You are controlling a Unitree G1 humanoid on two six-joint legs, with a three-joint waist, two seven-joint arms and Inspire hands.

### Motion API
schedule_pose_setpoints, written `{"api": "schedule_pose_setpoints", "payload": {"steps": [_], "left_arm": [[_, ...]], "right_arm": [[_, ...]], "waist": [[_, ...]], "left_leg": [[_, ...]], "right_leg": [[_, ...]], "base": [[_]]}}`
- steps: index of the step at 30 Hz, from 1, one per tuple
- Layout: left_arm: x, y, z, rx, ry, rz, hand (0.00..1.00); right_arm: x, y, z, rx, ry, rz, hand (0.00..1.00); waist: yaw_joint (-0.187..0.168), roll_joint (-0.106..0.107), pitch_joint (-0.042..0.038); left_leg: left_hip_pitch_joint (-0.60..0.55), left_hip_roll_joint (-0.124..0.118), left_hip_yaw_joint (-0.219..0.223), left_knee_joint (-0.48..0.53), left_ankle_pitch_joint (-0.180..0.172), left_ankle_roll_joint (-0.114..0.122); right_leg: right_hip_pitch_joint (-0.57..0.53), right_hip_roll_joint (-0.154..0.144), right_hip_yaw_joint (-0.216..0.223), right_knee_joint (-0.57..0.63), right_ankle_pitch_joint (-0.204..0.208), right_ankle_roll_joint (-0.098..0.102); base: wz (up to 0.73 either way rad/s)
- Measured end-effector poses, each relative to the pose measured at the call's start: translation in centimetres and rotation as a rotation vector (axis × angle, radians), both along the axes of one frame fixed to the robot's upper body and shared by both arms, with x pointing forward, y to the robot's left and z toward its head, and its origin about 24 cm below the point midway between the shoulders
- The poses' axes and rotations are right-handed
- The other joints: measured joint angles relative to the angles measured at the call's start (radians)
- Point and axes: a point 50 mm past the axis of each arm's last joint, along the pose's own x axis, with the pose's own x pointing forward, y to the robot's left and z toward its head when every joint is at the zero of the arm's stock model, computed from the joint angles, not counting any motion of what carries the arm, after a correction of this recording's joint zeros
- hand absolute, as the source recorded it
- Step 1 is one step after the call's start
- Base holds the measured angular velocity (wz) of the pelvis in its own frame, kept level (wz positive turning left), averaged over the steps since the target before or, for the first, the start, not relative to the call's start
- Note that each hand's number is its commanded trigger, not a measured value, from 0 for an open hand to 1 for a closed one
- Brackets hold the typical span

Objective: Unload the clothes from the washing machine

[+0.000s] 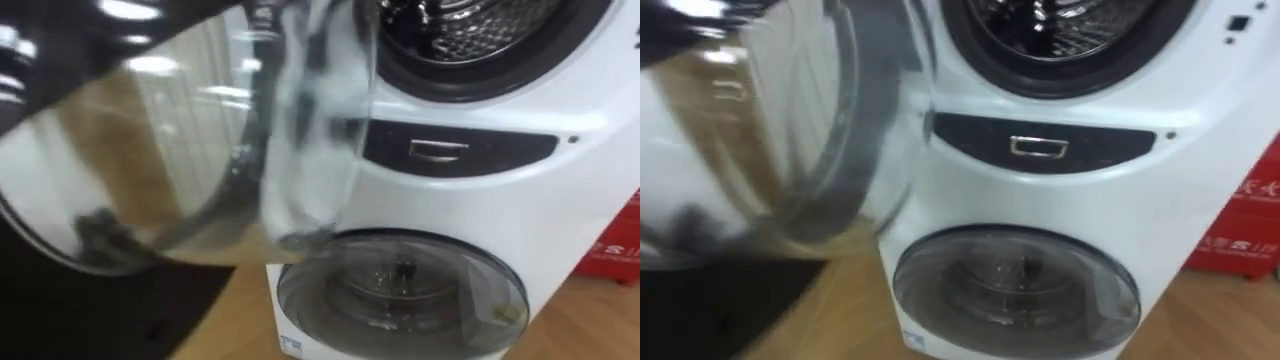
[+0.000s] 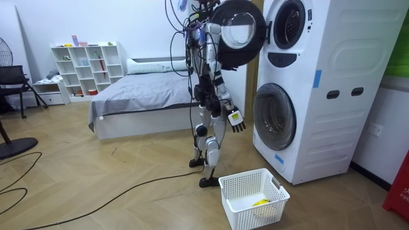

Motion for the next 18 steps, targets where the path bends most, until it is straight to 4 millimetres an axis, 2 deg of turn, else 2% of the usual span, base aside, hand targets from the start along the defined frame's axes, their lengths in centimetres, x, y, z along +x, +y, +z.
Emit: {"api": "schedule_pose_setpoints", "payload": {"steps": [4,5,6,12,18], "left_arm": [[0.0,-2.5,-1.2,-0.016,0.032,-0.171,0.00],[-0.2,-3.1,-2.1,-0.021,0.065,-0.214,0.00],[-0.5,-3.6,-2.6,-0.025,0.085,-0.244,0.00],[-1.7,-6.5,-4.2,-0.026,0.141,-0.454,0.00],[-1.8,-6.4,-4.1,-0.018,0.131,-0.516,0.00]], "right_arm": [[0.4,0.1,0.0,0.002,-0.007,0.007,0.00],[0.5,0.1,0.0,0.004,-0.006,0.008,0.00],[0.8,0.2,0.1,0.007,-0.016,0.009,0.00],[1.1,0.8,0.1,0.030,-0.026,0.006,0.00],[1.1,0.8,0.1,0.037,-0.030,-0.010,0.00]], "waist": [[-0.028,0.002,-0.0035],[-0.030,-0.002,-0.0112],[-0.032,-0.001,-0.0119],[-0.057,-0.006,-0.0062],[-0.068,-0.008,-0.0056]], "left_leg": [[0.004,0.003,0.021,-0.008,0.000,0.000],[0.011,0.005,0.028,-0.010,0.000,0.000],[0.017,0.008,0.040,-0.011,0.000,0.000],[0.021,0.019,0.062,-0.012,-0.002,-0.007],[0.020,0.028,0.098,-0.014,-0.004,-0.011]], "right_leg": [[-0.010,0.003,0.018,0.002,0.000,0.000],[-0.009,0.005,0.024,0.002,0.000,0.000],[-0.008,0.008,0.033,0.003,0.001,-0.002],[-0.016,0.022,0.062,0.000,0.005,-0.008],[-0.041,0.033,0.096,-0.001,0.005,-0.011]], "base": [[-0.17],[-0.18],[-0.23],[-0.15],[-0.19]]}}
